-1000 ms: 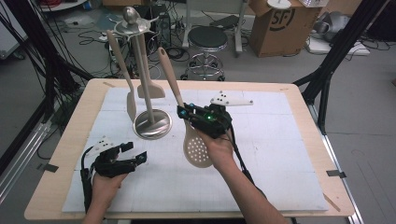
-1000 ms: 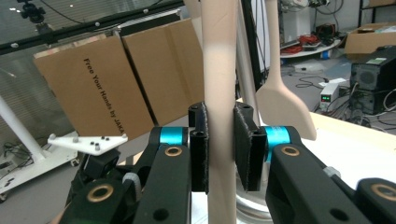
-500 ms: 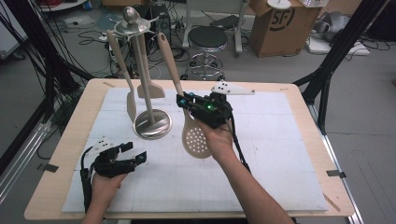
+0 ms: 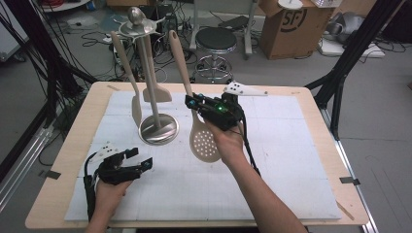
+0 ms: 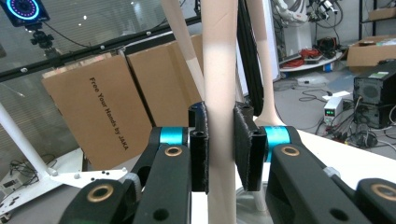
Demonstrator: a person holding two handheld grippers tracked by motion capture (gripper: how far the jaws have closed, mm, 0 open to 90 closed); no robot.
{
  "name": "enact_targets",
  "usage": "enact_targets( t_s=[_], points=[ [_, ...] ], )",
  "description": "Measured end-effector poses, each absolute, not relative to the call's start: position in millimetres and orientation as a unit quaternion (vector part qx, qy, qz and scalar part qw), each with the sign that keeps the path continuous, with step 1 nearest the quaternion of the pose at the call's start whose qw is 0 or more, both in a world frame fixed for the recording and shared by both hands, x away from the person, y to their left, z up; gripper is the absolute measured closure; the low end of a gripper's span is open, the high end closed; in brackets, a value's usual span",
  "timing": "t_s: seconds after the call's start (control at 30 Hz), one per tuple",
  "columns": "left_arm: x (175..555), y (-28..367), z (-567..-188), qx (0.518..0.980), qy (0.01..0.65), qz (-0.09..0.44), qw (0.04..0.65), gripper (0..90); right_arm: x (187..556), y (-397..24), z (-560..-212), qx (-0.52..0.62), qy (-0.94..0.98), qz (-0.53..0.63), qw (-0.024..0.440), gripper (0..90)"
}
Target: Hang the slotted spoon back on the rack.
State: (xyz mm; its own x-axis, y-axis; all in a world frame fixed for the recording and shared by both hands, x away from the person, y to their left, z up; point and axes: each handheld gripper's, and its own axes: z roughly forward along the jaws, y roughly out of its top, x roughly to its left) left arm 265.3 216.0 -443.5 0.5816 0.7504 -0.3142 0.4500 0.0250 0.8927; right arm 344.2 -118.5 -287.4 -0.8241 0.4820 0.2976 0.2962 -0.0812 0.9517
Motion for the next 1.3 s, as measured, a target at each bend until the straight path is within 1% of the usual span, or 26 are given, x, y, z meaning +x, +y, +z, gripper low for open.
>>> enact_targets(
  t_s=[0.13, 0.27, 0.6, 0.93, 1.3],
  points=[
    [265, 216, -443, 0.686, 0.437, 0.132, 0.567, 20.0, 345, -115, -282, 0.289, 0.685, 0.665, 0.074, 78.0],
    [264, 216, -443, 0.683, 0.438, 0.133, 0.569, 20.0, 344, -108, -272, 0.279, 0.684, 0.67, 0.069, 78.0],
    [264, 218, -442, 0.683, 0.438, 0.134, 0.568, 20.0, 347, -104, -278, 0.285, 0.692, 0.66, 0.062, 78.0],
    [264, 218, -443, 0.683, 0.439, 0.134, 0.568, 20.0, 359, -97, -280, 0.275, 0.704, 0.654, 0.033, 78.0],
    [263, 218, -442, 0.682, 0.438, 0.132, 0.57, 20.0, 360, -89, -286, 0.278, 0.716, 0.64, 0.03, 77.0]
  ],
)
